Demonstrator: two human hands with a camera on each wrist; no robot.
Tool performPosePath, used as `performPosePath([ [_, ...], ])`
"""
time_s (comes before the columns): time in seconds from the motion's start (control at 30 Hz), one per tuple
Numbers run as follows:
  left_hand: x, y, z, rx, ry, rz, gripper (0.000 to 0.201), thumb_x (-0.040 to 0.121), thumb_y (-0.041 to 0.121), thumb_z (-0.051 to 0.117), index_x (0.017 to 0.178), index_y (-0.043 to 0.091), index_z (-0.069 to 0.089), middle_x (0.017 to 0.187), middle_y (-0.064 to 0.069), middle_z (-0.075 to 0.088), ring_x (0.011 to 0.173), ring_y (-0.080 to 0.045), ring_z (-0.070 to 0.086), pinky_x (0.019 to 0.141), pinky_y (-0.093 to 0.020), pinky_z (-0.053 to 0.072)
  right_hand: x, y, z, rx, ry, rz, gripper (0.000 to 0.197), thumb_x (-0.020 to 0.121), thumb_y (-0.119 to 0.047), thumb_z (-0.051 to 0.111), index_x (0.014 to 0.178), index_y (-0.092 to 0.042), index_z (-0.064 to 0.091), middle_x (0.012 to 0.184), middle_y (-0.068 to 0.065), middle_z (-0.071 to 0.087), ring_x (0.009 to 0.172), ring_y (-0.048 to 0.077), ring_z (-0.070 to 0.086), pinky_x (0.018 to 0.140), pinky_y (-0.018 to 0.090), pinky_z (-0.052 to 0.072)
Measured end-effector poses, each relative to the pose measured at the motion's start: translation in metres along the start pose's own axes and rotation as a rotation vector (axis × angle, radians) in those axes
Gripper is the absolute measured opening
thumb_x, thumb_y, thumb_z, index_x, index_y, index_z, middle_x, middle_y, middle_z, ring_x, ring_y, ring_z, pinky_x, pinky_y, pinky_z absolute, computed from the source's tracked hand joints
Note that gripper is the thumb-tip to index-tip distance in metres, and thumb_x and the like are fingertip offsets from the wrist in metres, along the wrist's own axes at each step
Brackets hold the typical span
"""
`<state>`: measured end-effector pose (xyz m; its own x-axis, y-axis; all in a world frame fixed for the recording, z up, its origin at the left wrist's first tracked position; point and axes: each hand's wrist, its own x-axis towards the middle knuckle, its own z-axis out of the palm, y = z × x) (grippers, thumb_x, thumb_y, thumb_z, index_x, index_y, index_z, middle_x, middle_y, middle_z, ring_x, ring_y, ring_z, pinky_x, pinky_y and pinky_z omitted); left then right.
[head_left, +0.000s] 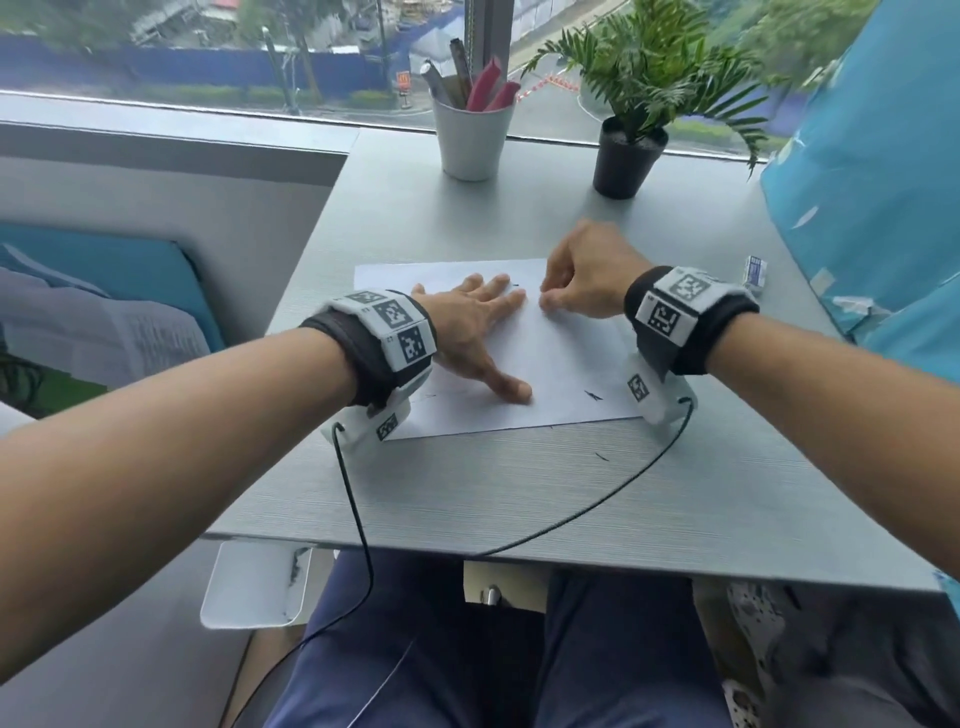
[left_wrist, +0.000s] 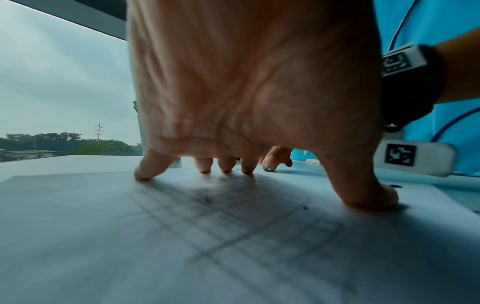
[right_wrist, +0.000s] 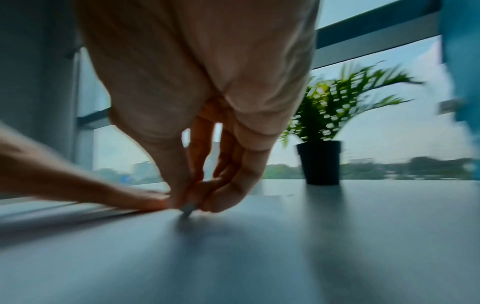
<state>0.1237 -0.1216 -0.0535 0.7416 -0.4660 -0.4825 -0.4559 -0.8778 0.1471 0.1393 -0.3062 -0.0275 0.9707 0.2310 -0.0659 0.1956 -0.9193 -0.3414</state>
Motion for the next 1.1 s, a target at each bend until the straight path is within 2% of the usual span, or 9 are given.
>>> performPosePath([
  [0.17, 0.0, -0.003, 0.001, -0.023, -0.011, 0.021, 0.141, 0.05, 0.097, 0.059, 0.155, 0.04, -0.016, 0.163, 0.012, -0.023, 0.152, -0.017, -0.017, 0.114, -0.072, -0.002, -0.037, -0.031, 0.018, 0.058, -0.236, -0.22, 0.004, 0.07, -0.02, 0.082, 0.071, -0.02, 0.078, 0.062, -0.013, 0.065, 0.059, 0.003, 0.06, 0.055, 0.02, 0.05],
  [0.33, 0.0, 0.0, 0.0, -0.014, -0.008, 0.003, 0.14, 0.053, 0.096, 0.057, 0.157, 0.035, -0.014, 0.163, 0.014, -0.022, 0.152, -0.015, -0.017, 0.115, -0.072, 0.0, 0.004, -0.001, -0.001, -0.019, -0.022, -0.036, 0.009, 0.074, -0.022, 0.078, 0.08, -0.015, 0.079, 0.059, -0.009, 0.063, 0.056, 0.007, 0.056, 0.056, 0.018, 0.04],
  [0.5, 0.002, -0.002, 0.002, -0.051, -0.009, 0.001, 0.142, 0.049, 0.096, 0.061, 0.155, 0.04, -0.015, 0.163, 0.014, -0.023, 0.151, -0.015, -0.02, 0.114, -0.072, -0.005, -0.031, -0.035, 0.019, 0.049, -0.224, -0.218, 0.007, 0.071, -0.018, 0.081, 0.066, -0.019, 0.075, 0.062, -0.014, 0.062, 0.058, 0.001, 0.058, 0.055, 0.022, 0.047],
  [0.57, 0.001, 0.001, 0.002, -0.051, -0.014, 0.0, 0.145, 0.05, 0.096, 0.061, 0.156, 0.035, -0.018, 0.163, 0.015, -0.023, 0.151, -0.014, -0.02, 0.115, -0.071, -0.003, -0.013, -0.019, 0.006, 0.046, -0.152, -0.122, 0.008, 0.072, -0.021, 0.08, 0.066, -0.021, 0.074, 0.053, -0.013, 0.06, 0.051, 0.001, 0.054, 0.056, 0.021, 0.043],
  [0.67, 0.0, 0.001, 0.0, -0.046, -0.01, -0.012, 0.147, 0.049, 0.096, 0.06, 0.157, 0.03, -0.017, 0.163, 0.016, -0.023, 0.151, -0.013, -0.019, 0.115, -0.071, -0.001, 0.007, -0.002, -0.001, -0.016, 0.0, -0.016, 0.007, 0.076, -0.02, 0.076, 0.076, -0.013, 0.076, 0.056, -0.01, 0.059, 0.056, 0.008, 0.056, 0.061, 0.021, 0.043],
  [0.73, 0.001, 0.0, 0.001, -0.054, -0.013, -0.01, 0.147, 0.049, 0.097, 0.06, 0.156, 0.033, -0.018, 0.163, 0.015, -0.024, 0.151, -0.014, -0.02, 0.114, -0.072, -0.003, -0.007, -0.017, 0.01, -0.022, -0.033, -0.096, 0.004, 0.074, -0.016, 0.073, 0.071, -0.013, 0.074, 0.059, -0.008, 0.059, 0.062, 0.014, 0.059, 0.056, 0.019, 0.041],
  [0.87, 0.002, 0.0, 0.003, -0.053, -0.014, 0.009, 0.145, 0.048, 0.097, 0.061, 0.155, 0.039, -0.017, 0.162, 0.013, -0.025, 0.15, -0.016, -0.023, 0.113, -0.073, -0.005, -0.032, -0.033, 0.018, 0.033, -0.243, -0.245, 0.004, 0.07, -0.018, 0.078, 0.068, -0.016, 0.076, 0.06, -0.007, 0.066, 0.057, 0.002, 0.058, 0.053, 0.021, 0.048],
  [1.0, 0.002, 0.002, 0.002, -0.045, -0.001, -0.009, 0.149, 0.049, 0.096, 0.061, 0.156, 0.03, -0.019, 0.163, 0.015, -0.024, 0.151, -0.013, -0.02, 0.115, -0.071, -0.002, 0.008, -0.003, -0.003, -0.003, -0.05, -0.029, 0.007, 0.073, -0.023, 0.079, 0.075, -0.016, 0.077, 0.055, -0.01, 0.062, 0.053, 0.006, 0.057, 0.057, 0.019, 0.043],
  [1.1, 0.004, 0.002, 0.001, -0.061, -0.011, -0.003, 0.144, 0.048, 0.097, 0.061, 0.156, 0.037, -0.014, 0.162, 0.015, -0.025, 0.151, -0.014, -0.022, 0.113, -0.072, -0.006, -0.006, -0.023, 0.011, -0.012, -0.086, -0.095, 0.018, 0.073, -0.018, 0.076, 0.058, -0.023, 0.067, 0.055, -0.01, 0.059, 0.057, 0.012, 0.059, 0.052, 0.018, 0.04],
])
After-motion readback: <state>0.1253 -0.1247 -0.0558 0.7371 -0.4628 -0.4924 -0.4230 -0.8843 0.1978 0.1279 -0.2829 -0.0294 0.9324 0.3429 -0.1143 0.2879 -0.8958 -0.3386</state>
